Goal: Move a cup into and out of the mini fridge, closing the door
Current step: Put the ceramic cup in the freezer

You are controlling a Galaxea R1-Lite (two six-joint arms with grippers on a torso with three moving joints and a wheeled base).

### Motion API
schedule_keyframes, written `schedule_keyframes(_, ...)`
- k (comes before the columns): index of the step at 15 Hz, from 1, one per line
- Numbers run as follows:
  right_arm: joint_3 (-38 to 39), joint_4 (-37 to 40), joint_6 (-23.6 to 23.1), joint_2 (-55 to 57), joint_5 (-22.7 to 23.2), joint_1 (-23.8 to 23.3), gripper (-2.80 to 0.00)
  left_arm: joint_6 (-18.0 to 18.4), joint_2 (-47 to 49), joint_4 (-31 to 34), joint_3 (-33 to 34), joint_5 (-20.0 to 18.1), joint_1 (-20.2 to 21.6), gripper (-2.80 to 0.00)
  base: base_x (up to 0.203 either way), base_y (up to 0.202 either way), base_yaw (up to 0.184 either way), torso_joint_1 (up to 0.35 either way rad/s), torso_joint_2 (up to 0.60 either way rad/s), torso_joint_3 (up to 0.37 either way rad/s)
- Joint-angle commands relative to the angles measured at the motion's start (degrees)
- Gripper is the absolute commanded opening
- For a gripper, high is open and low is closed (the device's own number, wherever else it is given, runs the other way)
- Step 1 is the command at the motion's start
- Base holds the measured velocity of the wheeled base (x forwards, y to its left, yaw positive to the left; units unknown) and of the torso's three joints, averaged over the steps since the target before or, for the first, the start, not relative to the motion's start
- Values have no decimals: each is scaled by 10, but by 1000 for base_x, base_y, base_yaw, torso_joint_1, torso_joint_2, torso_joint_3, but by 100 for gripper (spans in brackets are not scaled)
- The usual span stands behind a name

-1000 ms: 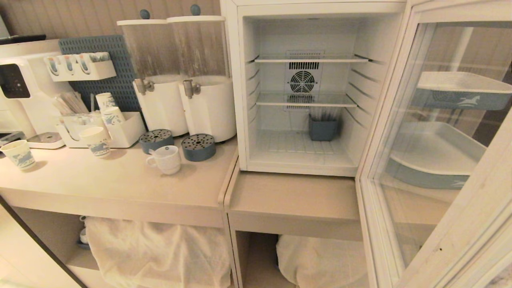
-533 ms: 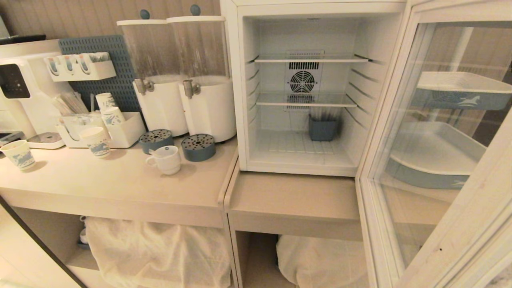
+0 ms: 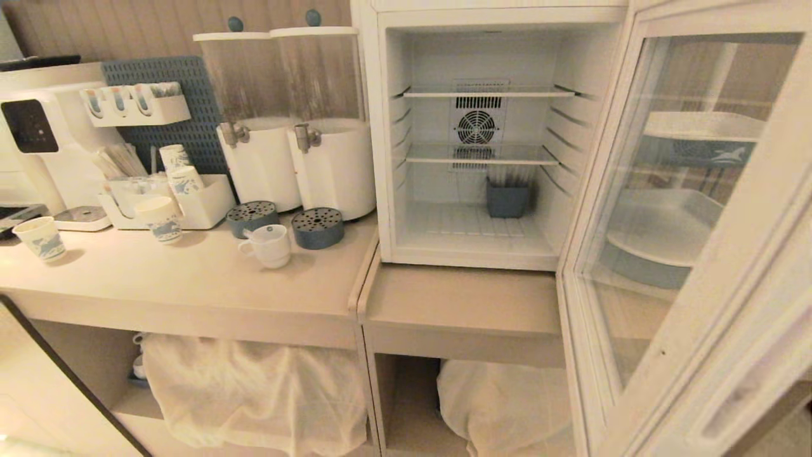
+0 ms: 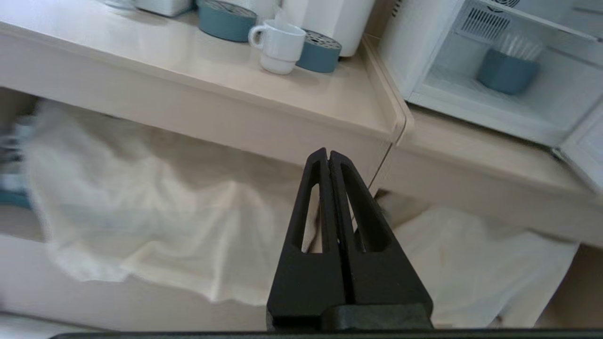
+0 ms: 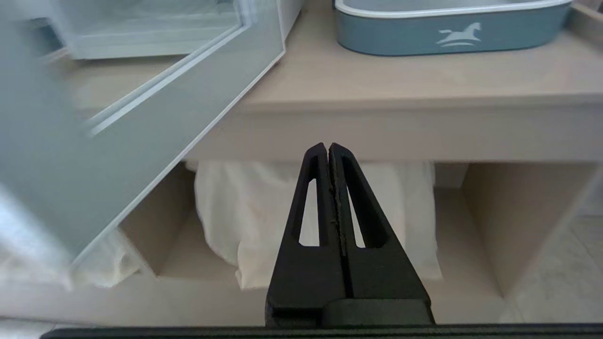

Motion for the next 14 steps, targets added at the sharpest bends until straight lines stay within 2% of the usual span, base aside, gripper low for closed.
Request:
schedule_keyframes(1, 0, 0, 0, 1, 0, 0, -280, 8, -2, 0, 23, -1, 0, -280, -208, 0, 1, 2, 1, 2)
schedule_keyframes(11, 0, 0, 0, 1, 0, 0, -280, 21, -2, 0, 23, -1, 0, -280, -189, 0, -1, 2, 2, 2)
schedule_keyframes(14, 0, 0, 0, 1, 0, 0, -280, 29, -2, 0, 23, 0, 0, -280, -21, 0, 0, 2, 1, 1)
